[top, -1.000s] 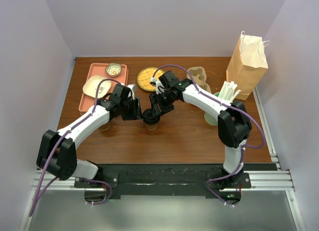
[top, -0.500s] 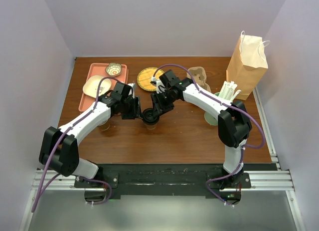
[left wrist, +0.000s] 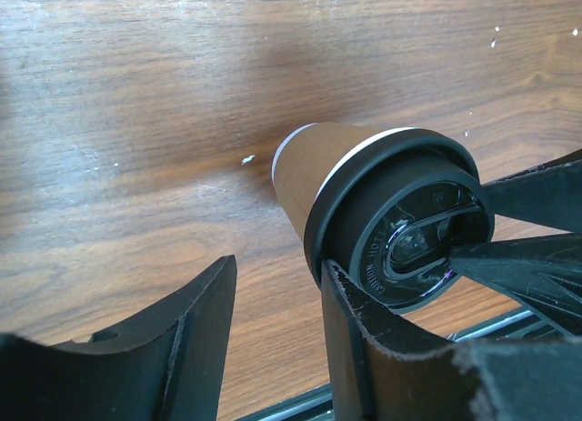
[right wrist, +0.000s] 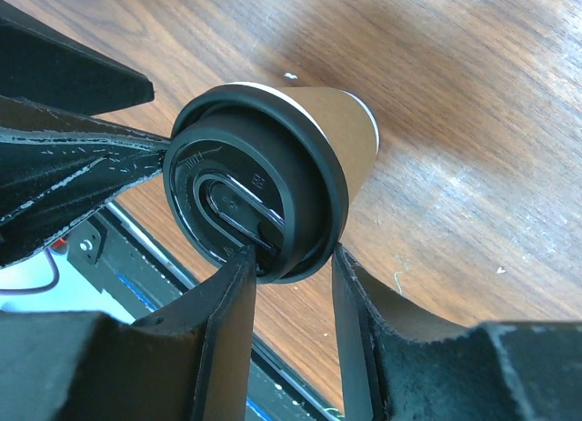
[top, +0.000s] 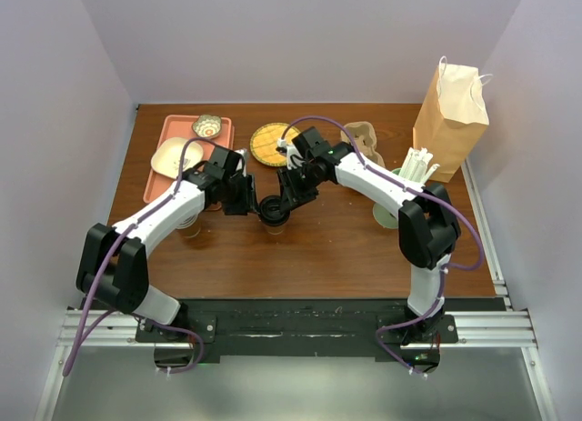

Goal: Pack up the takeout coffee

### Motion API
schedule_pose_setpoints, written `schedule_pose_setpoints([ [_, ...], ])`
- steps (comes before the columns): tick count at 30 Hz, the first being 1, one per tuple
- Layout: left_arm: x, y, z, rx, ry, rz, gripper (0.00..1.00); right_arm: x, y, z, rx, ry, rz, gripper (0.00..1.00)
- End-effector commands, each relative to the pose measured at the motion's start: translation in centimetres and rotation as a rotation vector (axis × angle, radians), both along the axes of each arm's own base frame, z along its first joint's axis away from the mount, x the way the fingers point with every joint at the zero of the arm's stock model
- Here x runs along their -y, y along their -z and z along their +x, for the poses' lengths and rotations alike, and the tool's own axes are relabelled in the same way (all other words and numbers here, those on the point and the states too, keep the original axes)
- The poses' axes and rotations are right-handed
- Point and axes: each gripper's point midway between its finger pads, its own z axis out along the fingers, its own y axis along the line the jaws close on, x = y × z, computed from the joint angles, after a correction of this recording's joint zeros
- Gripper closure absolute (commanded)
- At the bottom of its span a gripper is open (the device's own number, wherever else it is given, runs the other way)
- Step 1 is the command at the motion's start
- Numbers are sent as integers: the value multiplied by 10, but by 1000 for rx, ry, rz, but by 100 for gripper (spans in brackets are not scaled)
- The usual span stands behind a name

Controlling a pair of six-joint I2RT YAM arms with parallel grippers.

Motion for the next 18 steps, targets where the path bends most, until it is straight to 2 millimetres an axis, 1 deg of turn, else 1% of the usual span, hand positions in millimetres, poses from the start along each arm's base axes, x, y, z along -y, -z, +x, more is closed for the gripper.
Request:
schedule_pose_setpoints([
  [1,-19,22,0,-20,-71,94,52,14,43,-5,-38,20,-89,64],
  [2,-20,21,1,-14,-69,100,52,13,42,-5,-39,26,-84,64],
  [4,-15,8,9,16,-53,86,49,12,39,-7,-46,32,-71,65],
  [5,-14,6,11,18,-37,89,48,10,36,-7,-51,47,-60,65],
  [6,-9,-7,19,43,-27,69,46,9,35,-7,-56,54,-53,65],
  [8,-6,-17,24,53,-15,69,45,6,30,-8,-72,84,-29,65],
  [9,-2,-31,32,83,-14,53,44,6,29,-9,-78,93,-25,66],
  [11,-1,-43,36,94,-16,48,43,2,22,-9,-81,112,5,66],
  [12,2,-53,41,116,-16,33,41,2,22,-11,-86,117,8,66],
  [15,7,-69,45,141,-8,3,40,1,15,-10,-77,133,24,66],
  [18,14,-76,45,150,14,-30,39,-1,13,-9,-79,138,29,66],
])
